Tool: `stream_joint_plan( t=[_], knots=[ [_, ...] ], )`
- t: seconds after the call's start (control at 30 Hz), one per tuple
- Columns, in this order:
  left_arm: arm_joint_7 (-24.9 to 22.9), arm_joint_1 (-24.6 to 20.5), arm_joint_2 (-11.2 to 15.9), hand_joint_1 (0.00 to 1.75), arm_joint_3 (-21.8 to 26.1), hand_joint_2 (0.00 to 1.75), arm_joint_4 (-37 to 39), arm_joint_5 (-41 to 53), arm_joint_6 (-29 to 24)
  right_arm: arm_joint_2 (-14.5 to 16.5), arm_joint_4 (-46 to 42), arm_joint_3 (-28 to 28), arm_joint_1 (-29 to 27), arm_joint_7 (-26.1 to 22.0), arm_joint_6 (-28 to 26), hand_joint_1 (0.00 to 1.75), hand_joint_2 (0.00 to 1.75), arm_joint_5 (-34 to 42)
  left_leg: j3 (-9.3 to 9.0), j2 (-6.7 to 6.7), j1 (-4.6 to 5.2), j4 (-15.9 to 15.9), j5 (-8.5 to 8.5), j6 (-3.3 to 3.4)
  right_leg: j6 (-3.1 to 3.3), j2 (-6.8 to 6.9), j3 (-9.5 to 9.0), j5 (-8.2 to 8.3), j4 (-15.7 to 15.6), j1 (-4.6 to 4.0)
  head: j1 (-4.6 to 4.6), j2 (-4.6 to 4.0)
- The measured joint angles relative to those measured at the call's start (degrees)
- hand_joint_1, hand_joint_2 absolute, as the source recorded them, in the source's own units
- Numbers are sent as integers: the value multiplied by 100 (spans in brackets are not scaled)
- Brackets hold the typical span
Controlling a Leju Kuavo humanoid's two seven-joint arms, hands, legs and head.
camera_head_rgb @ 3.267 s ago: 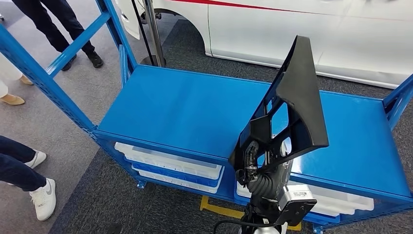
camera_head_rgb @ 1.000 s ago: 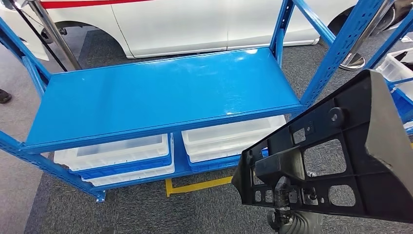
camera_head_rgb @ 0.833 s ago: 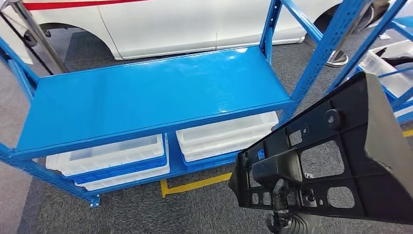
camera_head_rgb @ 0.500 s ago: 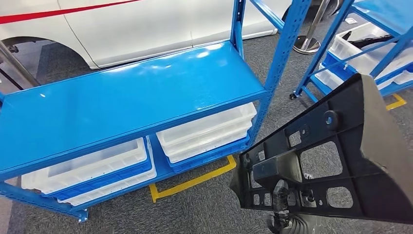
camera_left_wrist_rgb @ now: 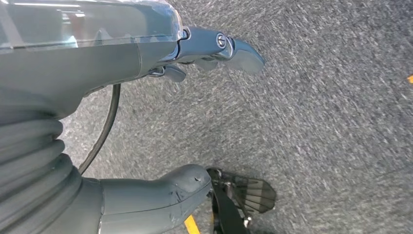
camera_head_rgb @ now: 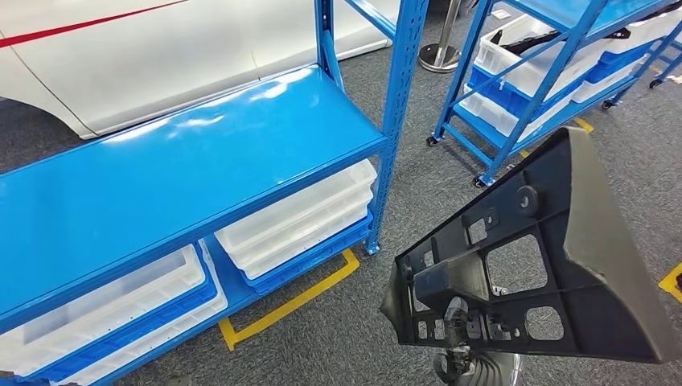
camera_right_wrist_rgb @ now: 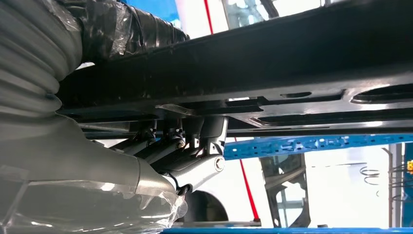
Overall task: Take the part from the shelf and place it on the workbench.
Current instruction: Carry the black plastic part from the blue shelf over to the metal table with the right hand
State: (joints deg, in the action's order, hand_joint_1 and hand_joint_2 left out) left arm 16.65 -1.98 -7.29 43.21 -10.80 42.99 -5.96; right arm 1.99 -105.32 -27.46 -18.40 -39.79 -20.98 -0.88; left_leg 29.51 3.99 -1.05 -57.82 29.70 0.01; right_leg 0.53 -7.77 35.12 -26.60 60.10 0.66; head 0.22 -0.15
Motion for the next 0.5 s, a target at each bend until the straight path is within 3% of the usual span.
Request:
stream_joint_plan(
  t=[0.03,0.1,0.17,0.23,0.27,0.3,0.33,0.4,0.43,0.5],
  knots=[
    [1,-5,-4,0,2,175,0,2,2,-1,9,1,-8,0,4,175,175,-5,-9,-73,-9,30,-25,34,-34,49,22,-14,22,-9,2,0],
    [5,-5,-10,0,7,175,0,4,8,-1,28,1,-4,-1,13,175,175,-11,-29,-242,-27,92,-66,108,-75,346,163,-223,329,-34,16,0],
    [8,8,-8,0,17,175,0,5,11,-1,55,1,9,0,20,175,175,-15,-26,-423,6,92,-65,139,-102,648,475,-587,1014,-26,28,0],
    [7,14,-3,0,28,175,0,5,12,-2,84,1,7,2,19,175,175,-15,-22,-609,28,84,-55,143,-121,738,679,-727,1485,-1,28,0],
    [7,8,-1,0,32,175,0,5,12,-3,94,1,5,2,18,175,175,-15,-26,-693,33,81,-47,138,-123,762,630,-643,1427,7,28,0],
    [7,0,0,0,37,175,0,5,13,-3,99,1,4,3,18,175,175,-15,-38,-769,35,80,-35,130,-115,807,468,-477,1155,9,28,0],
    [7,-6,-2,0,41,175,0,5,13,-3,102,1,6,2,18,175,175,-15,-58,-837,37,78,-20,116,-100,909,240,-314,751,1,28,0],
    [8,-11,-3,0,47,175,0,5,14,-2,104,1,13,2,18,175,175,-15,-89,-949,63,67,15,71,-51,1135,-108,-145,117,-56,27,0],
    [9,-14,-3,0,50,175,0,5,14,-2,105,2,16,2,17,175,175,-15,-100,-1003,77,64,27,46,-30,1193,-168,-142,-15,-86,27,0],
    [9,-31,-3,0,57,175,0,5,14,-1,107,3,8,2,17,175,175,-15,-118,-1116,89,69,40,-3,15,1102,-146,-138,-39,-104,25,0]
  ],
)
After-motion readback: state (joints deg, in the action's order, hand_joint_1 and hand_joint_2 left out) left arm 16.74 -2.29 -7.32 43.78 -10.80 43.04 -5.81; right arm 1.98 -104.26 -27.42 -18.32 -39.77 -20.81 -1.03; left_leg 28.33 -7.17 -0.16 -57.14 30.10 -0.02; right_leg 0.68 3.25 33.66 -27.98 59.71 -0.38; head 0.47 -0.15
